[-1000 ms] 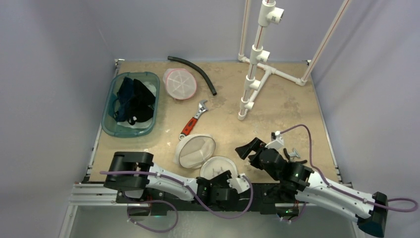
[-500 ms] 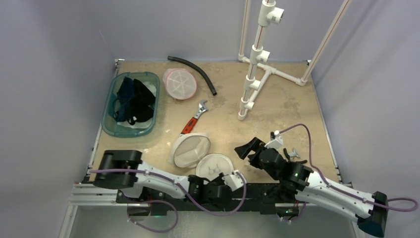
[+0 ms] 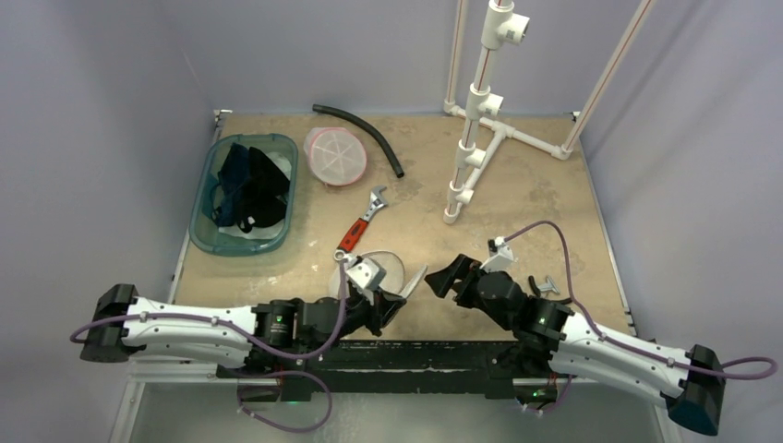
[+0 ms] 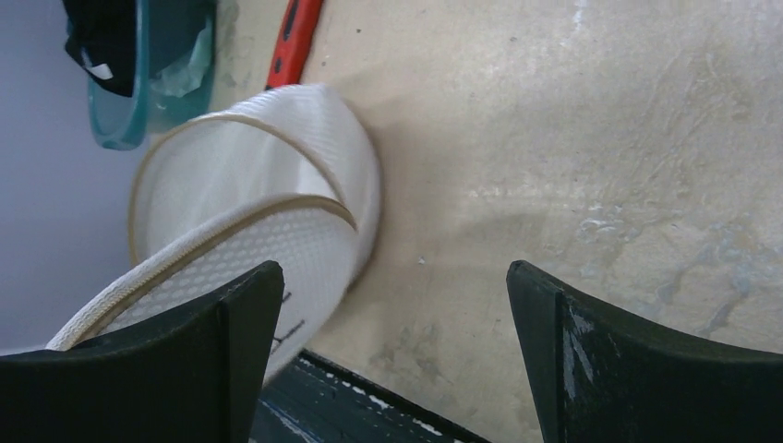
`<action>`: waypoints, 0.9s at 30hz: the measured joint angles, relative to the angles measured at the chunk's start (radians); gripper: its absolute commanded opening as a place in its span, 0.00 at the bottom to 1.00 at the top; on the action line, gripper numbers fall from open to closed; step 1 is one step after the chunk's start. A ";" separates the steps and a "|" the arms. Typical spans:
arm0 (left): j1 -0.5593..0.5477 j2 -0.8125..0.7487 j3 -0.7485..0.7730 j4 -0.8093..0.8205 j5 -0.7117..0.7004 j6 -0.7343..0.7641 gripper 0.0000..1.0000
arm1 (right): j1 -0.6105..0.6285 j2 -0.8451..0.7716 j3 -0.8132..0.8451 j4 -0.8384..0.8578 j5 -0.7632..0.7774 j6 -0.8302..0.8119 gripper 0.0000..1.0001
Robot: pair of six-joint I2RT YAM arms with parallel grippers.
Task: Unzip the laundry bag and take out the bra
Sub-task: Close the laundry bag at the center of the board.
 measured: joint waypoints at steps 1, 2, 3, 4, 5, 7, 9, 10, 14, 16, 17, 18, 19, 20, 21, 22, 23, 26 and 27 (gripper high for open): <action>0.000 -0.030 -0.015 0.006 0.000 -0.012 0.00 | 0.000 -0.001 0.000 0.013 -0.004 -0.006 0.93; 0.003 -0.064 -0.033 0.012 -0.003 -0.028 0.00 | 0.000 -0.002 -0.001 0.029 -0.010 -0.011 0.93; 0.008 -0.095 -0.052 0.017 -0.008 -0.040 0.00 | 0.000 -0.005 -0.006 0.057 -0.022 -0.017 0.92; 0.017 -0.135 -0.076 0.019 -0.019 -0.064 0.00 | 0.000 -0.009 -0.014 0.090 -0.032 -0.024 0.91; 0.031 -0.186 -0.107 0.021 -0.032 -0.092 0.00 | 0.000 -0.011 -0.024 0.117 -0.043 -0.028 0.91; 0.053 -0.279 -0.160 0.019 -0.063 -0.144 0.00 | 0.000 -0.015 -0.045 0.174 -0.070 -0.043 0.90; 0.072 -0.386 -0.215 0.010 -0.102 -0.197 0.00 | 0.000 -0.010 -0.061 0.229 -0.098 -0.057 0.90; 0.077 -0.433 -0.237 -0.003 -0.126 -0.224 0.00 | 0.000 0.001 -0.067 0.257 -0.112 -0.066 0.90; 0.083 -0.581 -0.292 -0.061 -0.222 -0.330 0.00 | 0.000 0.078 -0.071 0.363 -0.167 -0.096 0.90; 0.084 -0.613 -0.314 -0.093 -0.262 -0.380 0.00 | 0.000 0.137 -0.071 0.420 -0.199 -0.107 0.89; 0.084 -0.623 -0.326 -0.113 -0.281 -0.406 0.00 | 0.000 0.162 -0.071 0.443 -0.213 -0.111 0.89; 0.084 -0.629 -0.338 -0.132 -0.295 -0.430 0.00 | -0.001 0.190 -0.071 0.469 -0.228 -0.114 0.88; 0.084 -0.632 -0.350 -0.149 -0.310 -0.455 0.00 | -0.002 0.217 -0.071 0.494 -0.240 -0.116 0.88; 0.084 -0.632 -0.357 -0.169 -0.320 -0.474 0.00 | -0.004 0.243 -0.071 0.521 -0.255 -0.116 0.87; 0.084 -0.632 -0.365 -0.188 -0.334 -0.499 0.00 | -0.008 0.271 -0.071 0.547 -0.268 -0.116 0.86; 0.084 -0.632 -0.372 -0.205 -0.345 -0.523 0.00 | -0.014 0.301 -0.071 0.576 -0.288 -0.115 0.85; 0.084 -0.632 -0.377 -0.218 -0.355 -0.542 0.00 | -0.022 0.331 -0.071 0.606 -0.303 -0.113 0.84; 0.084 -0.633 -0.395 -0.253 -0.390 -0.605 0.00 | -0.046 0.420 -0.071 0.692 -0.354 -0.105 0.81; 0.084 -0.634 -0.400 -0.263 -0.400 -0.618 0.00 | -0.051 0.451 -0.071 0.717 -0.370 -0.102 0.80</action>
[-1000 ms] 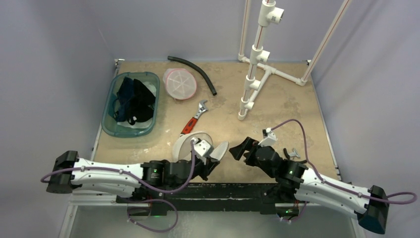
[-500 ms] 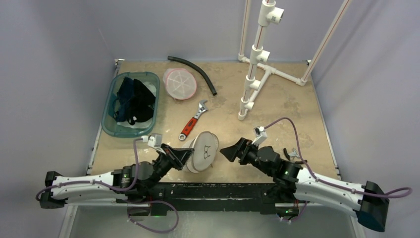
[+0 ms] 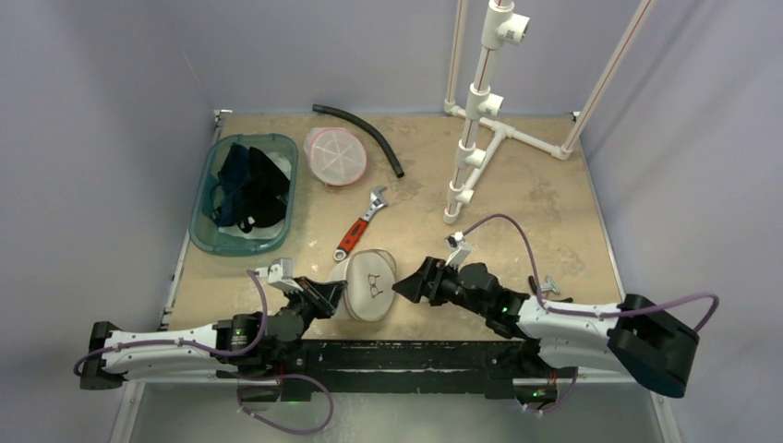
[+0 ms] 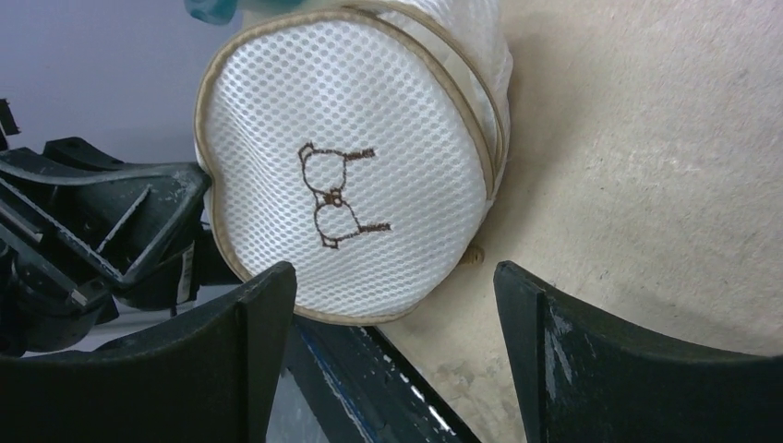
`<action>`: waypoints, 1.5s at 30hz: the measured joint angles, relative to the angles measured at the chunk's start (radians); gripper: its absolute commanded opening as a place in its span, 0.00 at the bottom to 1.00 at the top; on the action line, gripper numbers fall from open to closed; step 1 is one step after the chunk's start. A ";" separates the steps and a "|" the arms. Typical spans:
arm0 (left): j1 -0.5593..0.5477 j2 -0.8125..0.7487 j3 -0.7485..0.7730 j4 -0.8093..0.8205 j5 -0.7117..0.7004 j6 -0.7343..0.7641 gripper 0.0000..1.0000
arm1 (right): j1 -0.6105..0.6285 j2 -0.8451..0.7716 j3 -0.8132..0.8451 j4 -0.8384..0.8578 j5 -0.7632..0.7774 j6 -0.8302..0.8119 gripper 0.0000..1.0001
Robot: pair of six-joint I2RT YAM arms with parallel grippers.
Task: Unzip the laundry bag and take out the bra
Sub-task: Close the laundry bag at the center of the board.
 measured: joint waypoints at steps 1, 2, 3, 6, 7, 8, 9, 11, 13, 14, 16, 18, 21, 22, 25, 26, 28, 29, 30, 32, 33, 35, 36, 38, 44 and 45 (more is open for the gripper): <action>0.000 0.000 -0.003 -0.005 -0.010 -0.010 0.00 | -0.003 0.030 0.000 0.024 -0.013 0.002 0.79; 0.000 -0.001 -0.006 -0.012 -0.021 -0.020 0.00 | -0.003 0.061 0.001 0.047 -0.026 0.005 0.79; 0.000 -0.001 -0.008 -0.018 -0.034 -0.025 0.00 | -0.003 0.093 0.003 0.068 -0.042 0.007 0.78; 0.000 -0.001 -0.009 -0.026 -0.072 -0.031 0.00 | -0.003 0.181 0.018 0.114 -0.075 0.012 0.77; 0.000 -0.001 -0.009 -0.024 -0.085 -0.030 0.00 | -0.003 0.212 0.026 0.132 -0.081 0.016 0.76; 0.000 -0.001 -0.010 -0.020 -0.101 -0.026 0.00 | -0.003 0.241 0.034 0.149 -0.088 0.019 0.76; 0.000 -0.002 -0.011 -0.016 -0.115 -0.021 0.00 | -0.003 0.269 0.040 0.166 -0.098 0.025 0.75; 0.000 -0.007 -0.011 -0.007 -0.139 -0.014 0.00 | -0.006 0.318 0.050 0.200 -0.105 0.035 0.73; 0.000 -0.011 -0.011 -0.005 -0.161 -0.013 0.00 | -0.011 0.360 0.055 0.232 -0.113 0.045 0.69; 0.000 -0.011 -0.011 -0.006 -0.171 -0.015 0.00 | -0.014 0.382 0.060 0.247 -0.121 0.050 0.68; 0.000 -0.011 -0.011 -0.012 -0.187 -0.021 0.00 | -0.021 0.422 0.074 0.270 -0.132 0.056 0.66; 0.000 -0.006 -0.011 -0.020 -0.200 -0.028 0.00 | -0.025 0.460 0.100 0.287 -0.146 0.059 0.63; 0.000 0.020 -0.011 -0.043 -0.212 -0.055 0.00 | -0.029 0.505 0.142 0.306 -0.162 0.059 0.58; 0.000 0.032 -0.011 -0.054 -0.217 -0.068 0.00 | -0.029 0.520 0.159 0.312 -0.167 0.058 0.57; 0.000 0.062 -0.011 -0.088 -0.237 -0.111 0.00 | -0.031 0.554 0.182 0.309 -0.180 0.053 0.53; 0.000 0.072 -0.011 -0.100 -0.242 -0.128 0.00 | -0.033 0.566 0.185 0.309 -0.181 0.053 0.52; 0.000 0.091 -0.010 -0.117 -0.245 -0.159 0.00 | -0.036 0.585 0.188 0.309 -0.182 0.054 0.52; 0.000 0.099 -0.010 -0.127 -0.246 -0.176 0.00 | -0.036 0.589 0.189 0.309 -0.183 0.054 0.53; 0.000 0.104 -0.010 -0.137 -0.247 -0.186 0.00 | -0.036 0.589 0.190 0.308 -0.184 0.054 0.53; 0.000 0.111 -0.010 -0.155 -0.251 -0.212 0.00 | -0.036 0.588 0.190 0.309 -0.187 0.054 0.53; 0.000 0.113 -0.010 -0.163 -0.253 -0.224 0.00 | -0.036 0.588 0.190 0.308 -0.188 0.054 0.53; 0.000 0.122 -0.009 -0.190 -0.260 -0.260 0.00 | -0.036 0.583 0.190 0.302 -0.188 0.053 0.53; 0.000 0.127 -0.008 -0.205 -0.262 -0.280 0.00 | -0.036 0.579 0.190 0.300 -0.189 0.053 0.53; 0.000 0.144 -0.005 -0.246 -0.270 -0.327 0.00 | -0.036 0.567 0.190 0.290 -0.196 0.052 0.55; 0.000 0.174 -0.005 -0.305 -0.274 -0.399 0.00 | -0.036 0.552 0.196 0.276 -0.210 0.051 0.59; 0.000 0.178 -0.005 -0.306 -0.274 -0.406 0.00 | -0.036 0.556 0.198 0.278 -0.212 0.051 0.59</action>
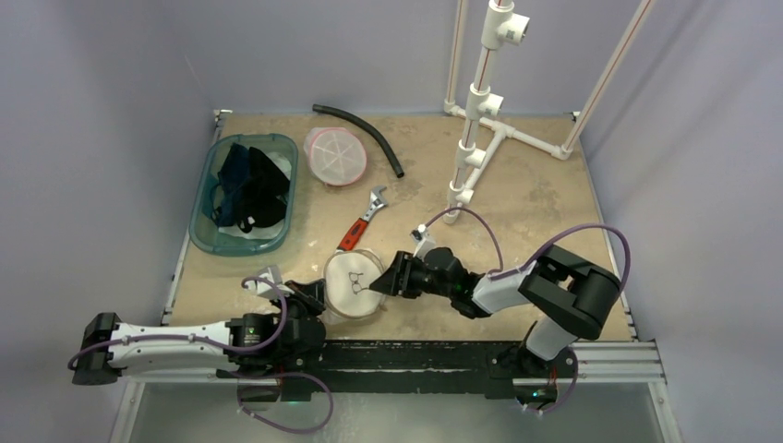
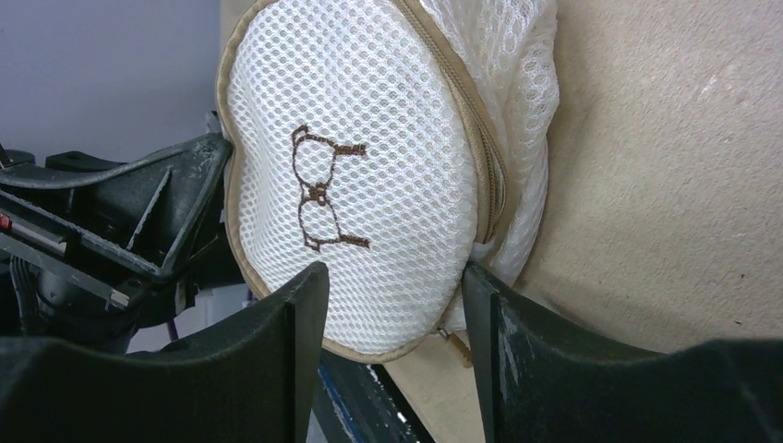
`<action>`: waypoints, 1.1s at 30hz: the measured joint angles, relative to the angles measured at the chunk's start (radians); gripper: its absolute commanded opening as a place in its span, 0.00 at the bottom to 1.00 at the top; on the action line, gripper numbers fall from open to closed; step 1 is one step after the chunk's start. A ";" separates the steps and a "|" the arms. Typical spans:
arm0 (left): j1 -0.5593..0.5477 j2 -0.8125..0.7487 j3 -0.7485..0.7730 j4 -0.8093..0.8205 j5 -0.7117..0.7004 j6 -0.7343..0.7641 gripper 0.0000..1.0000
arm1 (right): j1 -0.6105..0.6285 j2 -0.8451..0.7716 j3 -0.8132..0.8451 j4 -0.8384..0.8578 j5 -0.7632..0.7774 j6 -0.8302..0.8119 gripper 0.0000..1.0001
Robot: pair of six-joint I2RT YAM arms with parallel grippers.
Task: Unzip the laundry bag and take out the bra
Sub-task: Close the laundry bag at the center of the board.
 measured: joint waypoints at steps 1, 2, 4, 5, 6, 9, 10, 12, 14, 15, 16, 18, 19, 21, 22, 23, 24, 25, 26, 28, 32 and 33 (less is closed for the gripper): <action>0.000 0.006 0.000 0.001 0.000 -0.002 0.00 | 0.000 0.004 0.002 0.000 -0.002 0.001 0.61; 0.000 0.011 0.000 0.001 0.000 -0.005 0.00 | 0.000 0.009 0.002 0.000 -0.005 0.001 0.65; 0.000 0.026 0.000 0.000 0.000 -0.014 0.00 | 0.000 0.018 0.003 0.001 -0.014 0.002 0.73; 0.000 0.032 0.000 -0.002 0.000 -0.023 0.00 | 0.000 0.019 0.003 0.000 -0.017 0.004 0.75; 0.000 0.036 0.000 -0.003 0.000 -0.028 0.00 | 0.000 0.017 0.003 0.001 -0.018 0.005 0.77; 0.000 0.045 0.000 -0.010 0.000 -0.051 0.00 | 0.000 -0.012 0.002 -0.010 -0.016 0.005 0.77; 0.000 0.047 0.000 -0.011 0.000 -0.057 0.00 | 0.000 -0.031 -0.002 -0.016 -0.013 0.003 0.75; 0.000 0.053 0.000 -0.016 0.000 -0.070 0.00 | 0.000 -0.066 -0.009 -0.024 -0.010 -0.001 0.70; 0.000 0.062 0.000 -0.019 0.000 -0.086 0.00 | 0.000 -0.089 -0.012 -0.029 -0.006 -0.008 0.64; 0.000 0.066 0.000 -0.019 0.001 -0.091 0.00 | 0.000 -0.091 -0.011 -0.025 -0.005 -0.011 0.63; 0.000 0.069 0.000 -0.019 0.001 -0.098 0.00 | 0.000 -0.090 -0.011 -0.026 -0.004 -0.013 0.61; 0.000 0.077 0.000 -0.019 0.001 -0.114 0.00 | 0.000 -0.075 -0.011 -0.023 -0.005 -0.014 0.61; 0.000 0.079 0.000 -0.019 0.002 -0.116 0.00 | 0.000 -0.063 -0.011 -0.022 -0.005 -0.013 0.63; 0.000 0.085 0.000 -0.019 0.002 -0.124 0.00 | 0.000 -0.043 -0.011 -0.026 -0.004 -0.013 0.68; 0.000 0.088 0.000 -0.019 0.003 -0.130 0.00 | 0.000 -0.037 -0.011 -0.031 -0.003 -0.012 0.70; 0.000 0.091 0.000 -0.019 0.005 -0.132 0.00 | 0.000 -0.035 -0.011 -0.036 0.000 -0.011 0.72; 0.000 0.093 0.000 -0.019 0.005 -0.133 0.00 | 0.000 -0.035 -0.011 -0.039 0.003 -0.011 0.73; 0.000 0.096 0.000 -0.020 0.005 -0.135 0.00 | 0.000 -0.038 -0.011 -0.044 0.007 -0.013 0.73; 0.000 0.098 0.000 -0.020 0.005 -0.137 0.00 | 0.000 -0.044 -0.011 -0.054 0.009 -0.013 0.73; 0.000 0.098 0.000 -0.021 0.006 -0.140 0.00 | 0.000 -0.062 -0.011 -0.071 0.014 -0.014 0.71; 0.000 0.098 0.000 -0.021 0.008 -0.143 0.00 | 0.000 -0.089 -0.011 -0.076 0.015 -0.019 0.60; 0.000 0.098 0.000 -0.021 0.008 -0.143 0.00 | 0.000 -0.085 -0.011 -0.072 0.013 -0.019 0.58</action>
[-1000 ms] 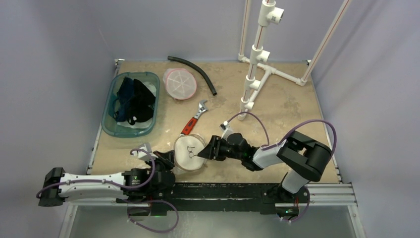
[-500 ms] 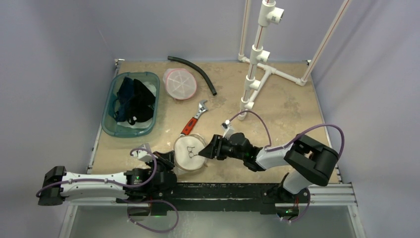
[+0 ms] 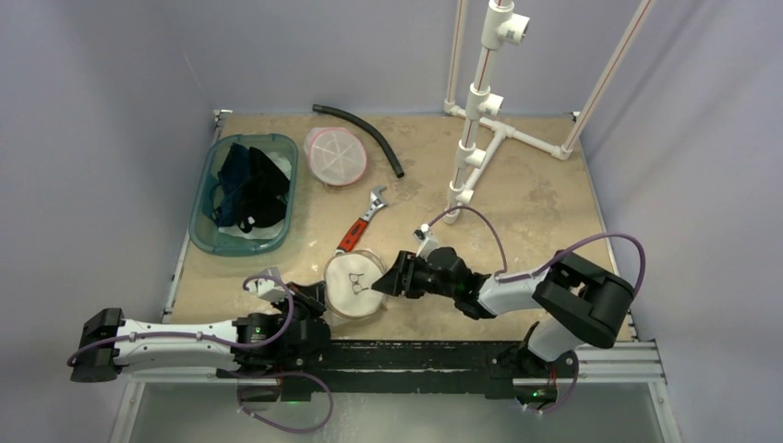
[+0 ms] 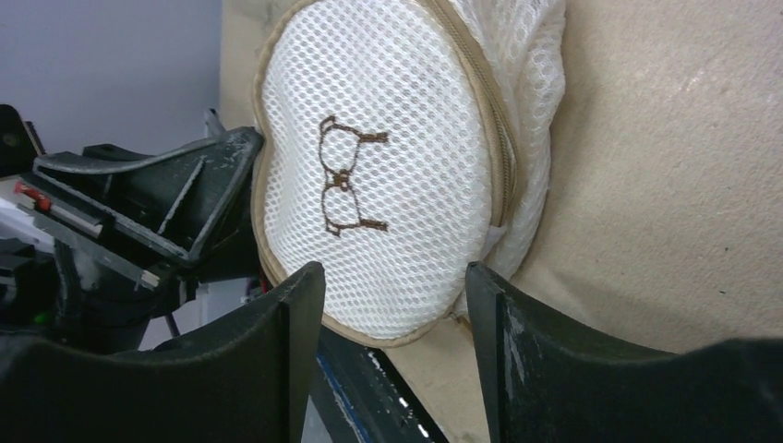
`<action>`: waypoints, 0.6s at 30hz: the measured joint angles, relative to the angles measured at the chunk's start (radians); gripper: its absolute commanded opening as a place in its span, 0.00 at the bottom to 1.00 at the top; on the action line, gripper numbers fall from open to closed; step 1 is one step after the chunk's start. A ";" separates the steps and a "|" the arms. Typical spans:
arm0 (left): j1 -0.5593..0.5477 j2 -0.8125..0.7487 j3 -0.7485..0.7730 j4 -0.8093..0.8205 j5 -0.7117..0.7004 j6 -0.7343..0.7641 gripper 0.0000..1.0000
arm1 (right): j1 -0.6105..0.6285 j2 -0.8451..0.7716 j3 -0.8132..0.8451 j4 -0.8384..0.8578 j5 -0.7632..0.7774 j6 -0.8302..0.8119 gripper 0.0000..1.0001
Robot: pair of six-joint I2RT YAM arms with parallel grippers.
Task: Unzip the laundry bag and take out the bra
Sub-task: Close the laundry bag at the center of the board.
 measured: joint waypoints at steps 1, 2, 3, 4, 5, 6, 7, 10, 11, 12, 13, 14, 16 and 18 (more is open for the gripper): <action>0.000 0.000 0.000 0.000 0.001 0.000 0.00 | 0.000 0.007 0.000 0.003 -0.002 -0.001 0.57; 0.000 0.000 0.000 0.000 0.002 0.000 0.00 | 0.000 0.017 0.001 0.006 -0.005 0.000 0.57; 0.000 0.000 0.000 0.000 0.003 0.000 0.00 | 0.000 0.035 0.005 0.008 -0.008 0.000 0.57; 0.000 0.000 0.000 0.000 0.005 0.000 0.00 | 0.000 0.049 0.009 0.008 -0.009 0.000 0.58; 0.000 0.000 0.000 0.000 0.008 0.000 0.00 | 0.000 0.066 0.013 0.009 -0.010 0.000 0.59; 0.000 -0.001 0.000 0.000 0.011 0.000 0.00 | 0.000 0.079 0.016 0.009 -0.011 0.001 0.60; 0.000 -0.002 0.000 0.000 0.013 0.000 0.00 | 0.000 0.087 0.018 0.011 -0.011 0.002 0.61; 0.000 -0.013 0.000 -0.001 0.016 0.000 0.00 | 0.000 0.102 0.033 0.015 -0.016 0.002 0.60; 0.000 -0.016 0.000 -0.001 0.016 0.000 0.00 | 0.001 0.103 0.037 0.015 -0.016 0.002 0.59; 0.000 -0.021 0.000 -0.001 0.016 0.000 0.00 | 0.001 0.106 0.040 0.014 -0.018 0.001 0.57; 0.000 -0.024 0.000 -0.002 0.016 0.000 0.00 | 0.001 0.108 0.043 0.015 -0.019 0.001 0.56; 0.000 -0.025 0.000 -0.002 0.016 0.000 0.00 | 0.001 0.113 0.045 0.016 -0.019 0.000 0.54; 0.000 -0.026 0.000 -0.001 0.016 0.000 0.00 | 0.001 0.127 0.051 0.019 -0.026 0.000 0.50; 0.000 -0.024 0.000 -0.001 0.016 0.000 0.00 | 0.001 0.142 0.056 0.026 -0.033 0.001 0.43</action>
